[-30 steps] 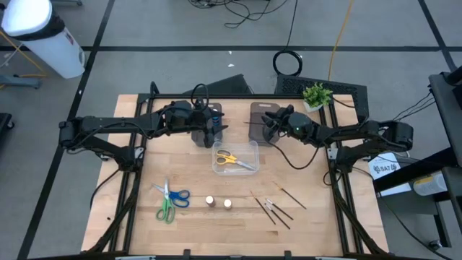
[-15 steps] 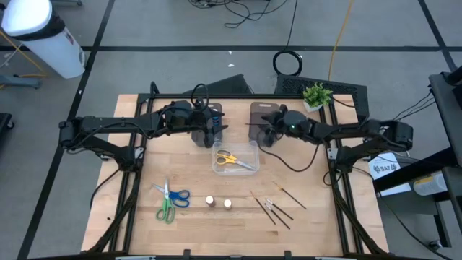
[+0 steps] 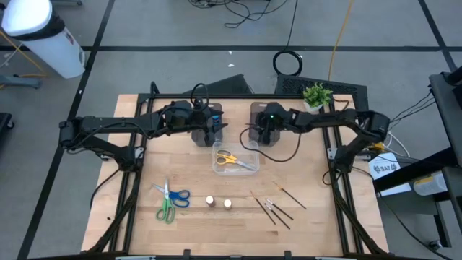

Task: Pick & Place Paint Supplies
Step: Put the right black and gold brush into the right black bin

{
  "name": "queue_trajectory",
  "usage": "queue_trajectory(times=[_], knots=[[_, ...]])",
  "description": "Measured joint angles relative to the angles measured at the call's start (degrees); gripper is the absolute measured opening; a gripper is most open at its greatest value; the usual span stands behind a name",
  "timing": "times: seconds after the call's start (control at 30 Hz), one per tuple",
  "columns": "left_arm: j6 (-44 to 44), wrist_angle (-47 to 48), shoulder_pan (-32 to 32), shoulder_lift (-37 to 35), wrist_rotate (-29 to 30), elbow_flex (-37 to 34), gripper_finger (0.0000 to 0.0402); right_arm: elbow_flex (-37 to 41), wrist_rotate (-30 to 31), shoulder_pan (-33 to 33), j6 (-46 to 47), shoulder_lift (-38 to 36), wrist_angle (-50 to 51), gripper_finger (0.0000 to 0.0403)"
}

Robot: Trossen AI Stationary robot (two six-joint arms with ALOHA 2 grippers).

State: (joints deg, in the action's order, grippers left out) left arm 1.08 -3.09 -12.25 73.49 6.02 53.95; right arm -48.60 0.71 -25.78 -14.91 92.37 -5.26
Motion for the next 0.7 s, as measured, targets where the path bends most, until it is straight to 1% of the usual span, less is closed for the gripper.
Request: queue_trajectory(times=[0.23,0.33,0.43,0.7], knots=[[0.0,0.3,0.0,0.0,0.0,0.0,0.0244,0.1,0.6,-1.0,-2.4,2.3,0.8,0.0171],[-0.1,0.3,0.0,0.0,0.0,0.0,0.0244,0.0,0.9,-0.9,-3.8,2.3,0.8,0.0157],[-0.1,0.3,0.0,0.0,0.0,0.0,0.0244,0.0,0.9,-0.9,-3.3,2.3,0.9,0.0141],[-0.2,0.4,0.0,0.0,0.0,0.0,0.0244,0.1,1.0,0.0,-2.3,-0.3,0.8,0.0116]])
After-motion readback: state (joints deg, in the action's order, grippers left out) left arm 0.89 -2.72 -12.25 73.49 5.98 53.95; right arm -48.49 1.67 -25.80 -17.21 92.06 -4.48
